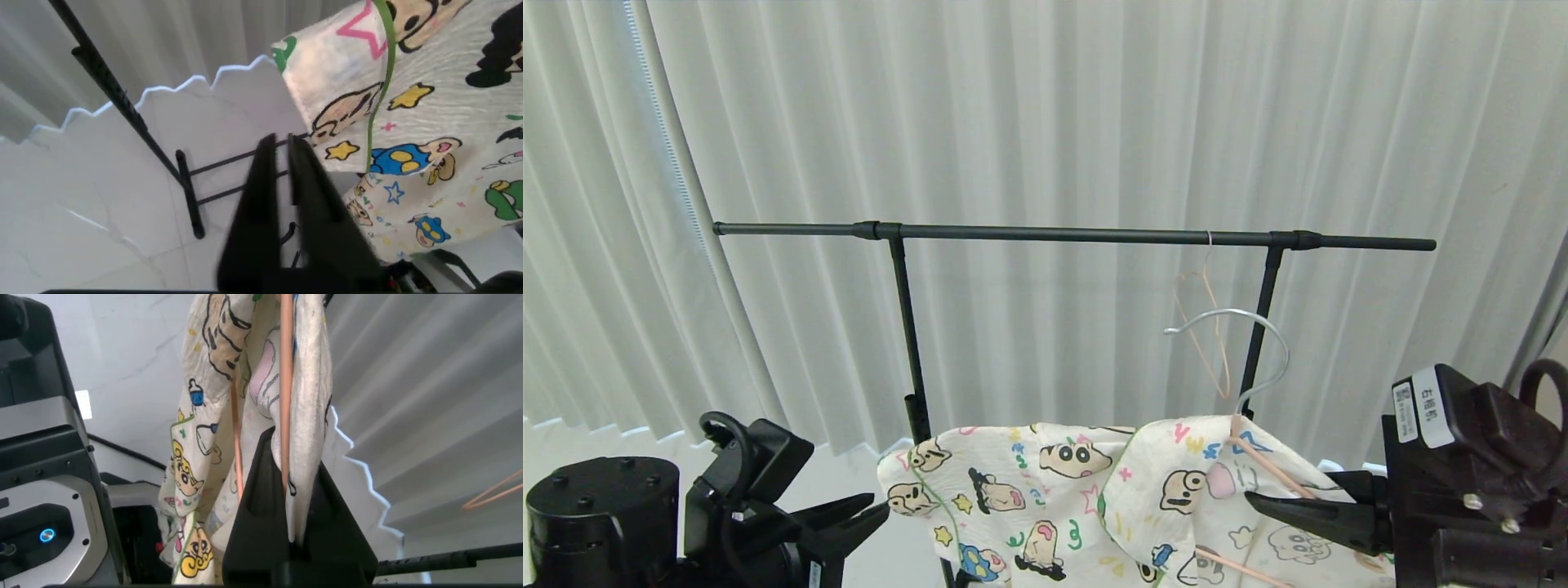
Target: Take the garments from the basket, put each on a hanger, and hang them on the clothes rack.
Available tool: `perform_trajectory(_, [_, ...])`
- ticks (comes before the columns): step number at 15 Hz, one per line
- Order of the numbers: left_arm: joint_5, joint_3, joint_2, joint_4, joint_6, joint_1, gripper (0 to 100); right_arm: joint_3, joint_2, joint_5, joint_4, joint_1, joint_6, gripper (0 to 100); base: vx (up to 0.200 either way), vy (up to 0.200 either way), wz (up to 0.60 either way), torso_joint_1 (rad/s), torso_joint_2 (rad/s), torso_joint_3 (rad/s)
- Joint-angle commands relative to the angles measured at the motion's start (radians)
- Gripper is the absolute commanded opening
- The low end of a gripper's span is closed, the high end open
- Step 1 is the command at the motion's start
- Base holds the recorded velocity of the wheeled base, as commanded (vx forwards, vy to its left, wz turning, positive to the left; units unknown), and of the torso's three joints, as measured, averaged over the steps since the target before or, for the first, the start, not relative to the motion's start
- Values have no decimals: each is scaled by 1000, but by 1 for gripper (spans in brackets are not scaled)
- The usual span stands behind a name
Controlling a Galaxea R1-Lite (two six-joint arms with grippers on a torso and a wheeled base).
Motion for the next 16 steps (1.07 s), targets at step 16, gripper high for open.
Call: perform_trajectory(16, [-66, -38, 23, -7, -7, -8, 100, -9, -19, 4, 2, -4, -1, 0, 0, 0, 0, 0, 0, 0])
